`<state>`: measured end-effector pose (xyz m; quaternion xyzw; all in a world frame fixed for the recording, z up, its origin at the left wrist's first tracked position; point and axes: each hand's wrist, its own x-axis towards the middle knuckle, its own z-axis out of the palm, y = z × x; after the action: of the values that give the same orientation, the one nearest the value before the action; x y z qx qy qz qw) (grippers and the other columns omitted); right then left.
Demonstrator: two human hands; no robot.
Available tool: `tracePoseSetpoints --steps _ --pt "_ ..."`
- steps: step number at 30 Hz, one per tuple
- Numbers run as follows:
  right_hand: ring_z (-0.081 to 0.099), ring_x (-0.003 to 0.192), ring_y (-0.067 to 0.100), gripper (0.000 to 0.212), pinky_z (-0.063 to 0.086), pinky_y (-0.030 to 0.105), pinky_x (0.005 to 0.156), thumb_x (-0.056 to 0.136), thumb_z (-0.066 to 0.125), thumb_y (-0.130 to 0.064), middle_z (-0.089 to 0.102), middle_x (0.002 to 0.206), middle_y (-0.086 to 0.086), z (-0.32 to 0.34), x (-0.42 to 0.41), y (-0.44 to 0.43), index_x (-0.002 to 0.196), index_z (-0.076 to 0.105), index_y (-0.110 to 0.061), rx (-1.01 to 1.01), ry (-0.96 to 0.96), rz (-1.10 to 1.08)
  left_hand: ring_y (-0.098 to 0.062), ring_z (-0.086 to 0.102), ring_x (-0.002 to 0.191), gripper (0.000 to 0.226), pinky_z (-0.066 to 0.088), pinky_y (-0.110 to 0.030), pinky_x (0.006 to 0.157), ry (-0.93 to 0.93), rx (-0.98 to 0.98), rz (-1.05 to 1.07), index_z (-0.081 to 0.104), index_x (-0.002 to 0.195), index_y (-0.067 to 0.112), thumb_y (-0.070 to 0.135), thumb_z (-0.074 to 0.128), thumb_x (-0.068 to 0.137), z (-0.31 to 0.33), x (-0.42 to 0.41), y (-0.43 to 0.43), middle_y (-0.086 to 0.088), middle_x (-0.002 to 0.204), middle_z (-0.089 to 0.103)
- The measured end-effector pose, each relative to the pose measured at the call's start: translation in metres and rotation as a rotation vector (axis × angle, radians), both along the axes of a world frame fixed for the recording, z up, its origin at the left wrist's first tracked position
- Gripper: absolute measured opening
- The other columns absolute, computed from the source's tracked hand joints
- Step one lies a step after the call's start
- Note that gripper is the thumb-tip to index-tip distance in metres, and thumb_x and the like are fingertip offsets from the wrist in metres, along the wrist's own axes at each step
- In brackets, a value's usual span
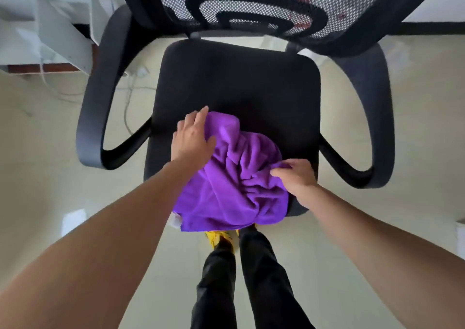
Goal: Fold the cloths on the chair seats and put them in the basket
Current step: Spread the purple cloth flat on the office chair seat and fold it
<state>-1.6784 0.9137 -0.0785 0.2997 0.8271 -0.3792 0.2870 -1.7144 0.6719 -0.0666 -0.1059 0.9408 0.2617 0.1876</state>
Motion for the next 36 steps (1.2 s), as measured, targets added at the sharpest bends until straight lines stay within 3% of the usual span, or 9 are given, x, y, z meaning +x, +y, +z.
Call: tracePoseSetpoints --steps 2,9,12,15,19,25,29,32,36 --pt "0.068 0.086 0.025 0.012 0.051 0.032 0.077 0.075 0.068 -0.013 0.070 0.079 -0.001 0.006 -0.010 0.000 0.077 0.072 -0.024 0.002 0.174 0.046 -0.034 0.043 0.124 0.082 0.037 -0.049 0.099 -0.137 -0.050 -0.065 0.021 0.150 0.024 0.023 0.066 0.081 -0.004 -0.021 0.006 -0.009 0.137 0.047" --pt "0.058 0.086 0.009 0.022 0.040 0.006 0.079 0.084 0.054 -0.001 0.065 0.091 -0.006 0.042 -0.081 0.014 0.096 0.068 -0.013 0.061 0.654 -0.021 -0.035 0.059 0.103 0.026 0.046 -0.039 0.079 -0.262 -0.105 0.044 0.067 0.104 0.017 0.013 0.051 0.084 -0.005 -0.022 0.000 -0.012 0.111 0.062" --pt "0.061 0.094 0.017 0.032 0.041 0.010 0.082 0.081 0.047 0.004 0.066 0.096 -0.003 0.042 -0.095 0.024 0.099 0.069 -0.012 0.117 0.577 -0.076 -0.034 0.046 0.116 0.041 0.043 -0.046 0.089 -0.124 -0.092 0.016 0.056 0.124 0.018 0.010 0.052 0.084 -0.006 -0.034 -0.001 -0.012 0.122 0.050" --pt "0.062 0.103 0.029 0.031 0.047 0.028 0.088 0.085 0.050 -0.006 0.069 0.112 0.008 0.018 -0.087 0.038 0.108 0.069 -0.014 0.207 0.195 0.016 -0.034 0.042 0.123 0.051 0.038 -0.048 0.098 -0.095 -0.033 0.007 0.042 0.140 0.021 0.025 0.052 0.090 -0.012 -0.058 0.019 -0.011 0.133 0.048" --pt "0.066 0.077 0.029 0.038 0.054 0.029 0.046 0.084 0.064 -0.045 0.066 0.097 0.012 0.000 -0.085 0.044 0.107 0.060 -0.016 -0.015 -0.202 -0.334 -0.034 0.052 0.115 0.049 0.038 -0.045 0.094 -0.239 -0.067 -0.054 0.049 0.125 0.020 0.040 0.062 0.083 -0.023 -0.071 0.047 -0.010 0.121 0.060" --pt "0.065 0.093 0.024 0.024 0.053 0.036 0.089 0.080 0.057 -0.001 0.069 0.091 0.003 0.012 -0.109 0.027 0.095 0.071 -0.013 0.023 0.299 -0.217 -0.034 0.056 0.095 0.020 0.038 -0.038 0.070 0.099 -0.040 0.137 0.054 0.094 0.010 0.023 0.060 0.081 -0.006 -0.061 0.030 -0.012 0.099 0.061" --pt "0.054 0.102 0.003 0.049 0.035 0.007 0.099 0.079 0.048 0.009 0.064 0.117 -0.003 0.043 -0.113 0.018 0.121 0.062 -0.011 0.064 0.634 -0.036 -0.040 0.049 0.104 0.026 0.036 -0.046 0.082 0.278 -0.055 0.448 0.046 0.104 0.000 0.014 0.053 0.083 0.013 -0.067 -0.013 -0.023 0.108 0.054" --pt "0.058 0.093 0.009 0.065 0.040 0.012 0.095 0.081 0.049 0.006 0.063 0.125 -0.002 0.045 -0.096 0.017 0.140 0.045 -0.022 0.110 0.613 0.055 -0.042 0.053 0.093 0.029 0.036 -0.043 0.074 0.130 -0.086 0.499 0.044 0.107 0.005 0.008 0.053 0.080 0.014 -0.056 -0.027 -0.023 0.098 0.058" --pt "0.061 0.108 0.036 0.074 0.048 0.041 0.093 0.081 0.057 -0.007 0.062 0.125 0.015 0.018 -0.067 0.026 0.148 0.030 -0.023 0.211 0.035 0.358 -0.040 0.060 0.096 0.030 0.048 -0.041 0.080 -0.371 -0.141 0.217 0.050 0.100 0.016 0.012 0.061 0.072 -0.001 -0.030 -0.020 -0.019 0.100 0.064"
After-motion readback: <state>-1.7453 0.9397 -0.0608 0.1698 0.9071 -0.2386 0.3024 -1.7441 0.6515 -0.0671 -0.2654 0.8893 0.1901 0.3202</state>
